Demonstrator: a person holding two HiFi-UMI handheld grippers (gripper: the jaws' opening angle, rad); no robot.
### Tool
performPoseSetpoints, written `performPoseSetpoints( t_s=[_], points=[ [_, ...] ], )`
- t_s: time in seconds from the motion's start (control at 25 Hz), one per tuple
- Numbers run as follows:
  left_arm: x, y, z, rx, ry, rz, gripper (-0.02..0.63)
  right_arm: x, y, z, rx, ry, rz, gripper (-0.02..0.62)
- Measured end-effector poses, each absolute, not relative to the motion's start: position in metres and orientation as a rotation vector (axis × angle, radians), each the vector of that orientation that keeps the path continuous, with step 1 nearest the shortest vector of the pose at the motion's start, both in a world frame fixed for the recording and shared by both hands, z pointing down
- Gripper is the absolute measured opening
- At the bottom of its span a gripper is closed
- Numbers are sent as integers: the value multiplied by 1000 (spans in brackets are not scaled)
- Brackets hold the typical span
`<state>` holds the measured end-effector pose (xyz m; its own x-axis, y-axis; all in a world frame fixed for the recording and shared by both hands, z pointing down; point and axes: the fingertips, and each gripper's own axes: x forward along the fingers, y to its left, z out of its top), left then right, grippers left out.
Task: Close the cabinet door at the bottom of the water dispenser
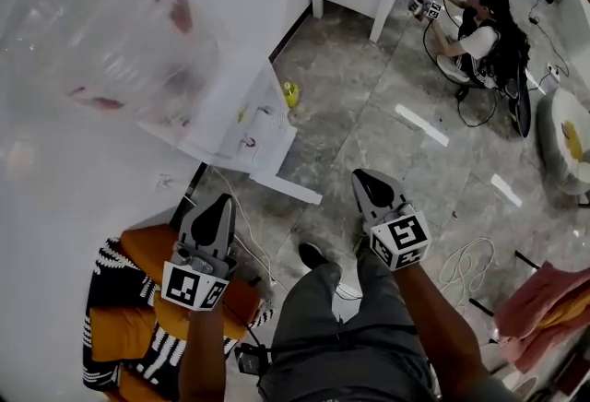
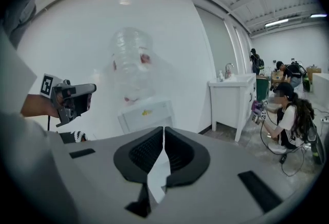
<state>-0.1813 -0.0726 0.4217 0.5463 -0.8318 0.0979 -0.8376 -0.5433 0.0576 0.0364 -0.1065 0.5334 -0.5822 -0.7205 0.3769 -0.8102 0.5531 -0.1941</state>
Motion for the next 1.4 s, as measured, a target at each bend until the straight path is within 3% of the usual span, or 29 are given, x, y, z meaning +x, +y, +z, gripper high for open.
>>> performPoseSetpoints(
  t_s=[0.68, 0.96, 1.4],
  points=[
    [-183, -67, 654, 2418, -1516, 191, 17, -5, -27, 899, 974, -2160, 849, 93],
    [-187, -58, 705, 2373, -1554, 236, 18, -26, 2, 979, 873, -2101, 865, 259],
    [-195, -47, 774, 2294, -1602, 253, 34, -30, -34, 1029, 934, -2120, 711, 202]
  ],
)
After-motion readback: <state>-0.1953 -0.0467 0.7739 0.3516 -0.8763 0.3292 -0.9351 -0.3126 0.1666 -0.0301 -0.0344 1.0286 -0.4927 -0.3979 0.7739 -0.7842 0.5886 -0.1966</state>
